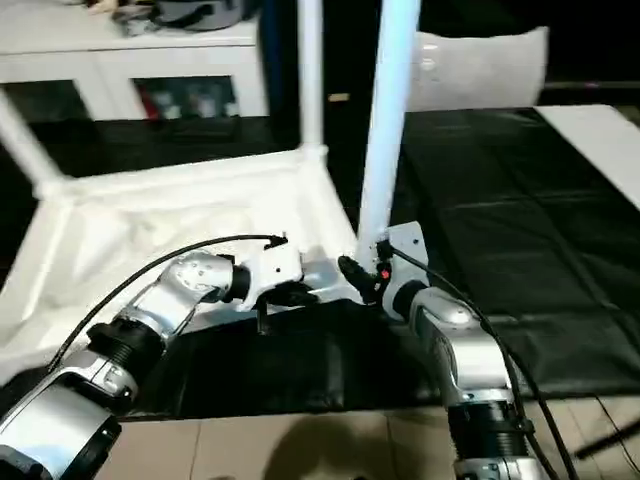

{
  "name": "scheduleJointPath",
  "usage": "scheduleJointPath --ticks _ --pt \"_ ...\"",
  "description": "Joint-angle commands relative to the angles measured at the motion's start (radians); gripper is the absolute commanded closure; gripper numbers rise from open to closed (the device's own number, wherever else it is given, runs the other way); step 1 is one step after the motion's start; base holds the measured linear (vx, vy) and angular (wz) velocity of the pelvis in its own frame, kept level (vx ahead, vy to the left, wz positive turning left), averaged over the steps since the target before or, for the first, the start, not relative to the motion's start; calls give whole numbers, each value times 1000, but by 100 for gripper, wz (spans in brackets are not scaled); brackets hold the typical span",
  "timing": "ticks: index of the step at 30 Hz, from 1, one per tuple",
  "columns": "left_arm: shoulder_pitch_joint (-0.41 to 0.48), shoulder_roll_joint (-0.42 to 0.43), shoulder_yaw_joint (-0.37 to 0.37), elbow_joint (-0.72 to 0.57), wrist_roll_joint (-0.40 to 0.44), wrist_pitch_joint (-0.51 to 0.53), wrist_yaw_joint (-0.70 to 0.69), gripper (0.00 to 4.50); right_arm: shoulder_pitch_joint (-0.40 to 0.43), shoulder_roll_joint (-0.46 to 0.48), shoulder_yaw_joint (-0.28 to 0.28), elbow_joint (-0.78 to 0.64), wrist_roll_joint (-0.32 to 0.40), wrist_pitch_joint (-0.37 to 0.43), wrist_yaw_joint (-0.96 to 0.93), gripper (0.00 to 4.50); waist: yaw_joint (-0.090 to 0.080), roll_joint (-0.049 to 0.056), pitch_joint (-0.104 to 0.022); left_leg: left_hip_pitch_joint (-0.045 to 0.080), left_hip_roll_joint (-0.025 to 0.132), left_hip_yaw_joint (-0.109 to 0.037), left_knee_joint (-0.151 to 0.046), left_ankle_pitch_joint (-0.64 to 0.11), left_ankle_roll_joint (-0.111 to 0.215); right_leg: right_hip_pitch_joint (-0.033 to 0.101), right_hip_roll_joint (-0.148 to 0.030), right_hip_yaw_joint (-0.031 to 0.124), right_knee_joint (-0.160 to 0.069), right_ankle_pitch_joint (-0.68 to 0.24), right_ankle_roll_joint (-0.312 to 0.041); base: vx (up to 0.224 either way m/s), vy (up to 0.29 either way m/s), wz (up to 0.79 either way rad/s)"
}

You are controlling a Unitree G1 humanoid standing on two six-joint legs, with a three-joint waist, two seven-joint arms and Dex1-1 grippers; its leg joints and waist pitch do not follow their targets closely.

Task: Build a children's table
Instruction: Rotate leg to tighten

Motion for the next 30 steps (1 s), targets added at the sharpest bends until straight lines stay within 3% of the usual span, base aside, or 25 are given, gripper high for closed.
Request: scheduleJointPath --ticks 1,3,5,8,10,16,21,22,23,24,25,27,28,30 --pt "-36 19 -18 27 45 -80 30 450 37 -25 -4 -25 -6 13 13 97 4 -13 -73 -3 76 -34 -65 -44 80 58 -112 83 -39 -158 -111 0 0 0" --pt "-42 23 -16 43 53 -95 50 450 56 -34 -11 -47 2 10 25 87 11 -17 -70 -5 73 -30 -62 -30 99 54 -110 84 -38 -141 -117 0 0 0" --pt "-52 23 -1 69 57 -104 94 450 101 -60 -14 -104 15 -8 58 66 20 -23 -64 -7 68 -26 -65 -66 97 57 -110 79 -49 -241 -86 0 0 0" --pt "-57 8 35 85 16 -103 94 450 154 -93 -10 -180 31 -15 88 48 27 -24 -58 -2 70 -26 -69 -96 82 53 -107 77 -65 -350 -39 0 0 0" --pt "-49 0 55 69 -25 -92 60 406 179 -109 -9 -226 39 -21 104 28 22 -25 -58 0 68 -27 -72 -123 69 51 -105 74 -71 -390 -22 0 0 0" --pt "5 5 97 -7 -77 -65 69 347 222 -140 5 -336 61 -3 144 0 25 -28 -59 0 74 -28 -73 -114 82 48 -107 80 -60 -332 -58 0 0 0" --pt "57 44 133 -101 -91 -14 94 310 243 -156 9 -398 110 65 165 0 26 -28 -56 -3 74 -29 -75 -106 83 49 -105 80 -61 -355 -44 0 0 0" --pt "78 66 147 -145 -91 3 100 299 238 -155 9 -407 124 86 170 0 24 -28 -55 4 73 -26 -75 -119 77 45 -103 79 -66 -379 -37 0 0 0" --pt "111 103 164 -213 -90 24 107 295 227 -153 17 -419 131 98 175 0 24 -26 -56 2 75 -29 -76 -120 68 46 -105 80 -63 -381 -37 0 0 0" --pt "129 123 173 -249 -89 35 106 295 219 -149 22 -421 132 95 176 0 20 -33 -54 1 78 -29 -79 -125 65 43 -103 80 -64 -383 -35 0 0 0" --pt "142 136 178 -277 -91 45 103 287 213 -146 27 -423 131 91 177 0 18 -26 -52 4 76 -29 -79 -134 60 40 -103 81 -65 -396 -33 0 0 0" --pt "179 175 196 -360 -104 93 77 268 197 -143 60 -422 122 61 201 0 17 -40 -51 5 75 -27 -79 -135 57 40 -105 82 -67 -406 -35 0 0 0" --pt "185 182 199 -375 -106 103 73 261 195 -144 67 -422 119 56 205 0 20 -31 -50 6 77 -29 -81 -134 53 37 -104 83 -65 -407 -40 0 0 0" --pt "212 213 210 -437 -111 143 51 261 179 -148 101 -412 96 27 216 0 21 -31 -51 9 84 -31 -82 -134 42 36 -107 87 -57 -377 -53 0 0 0"
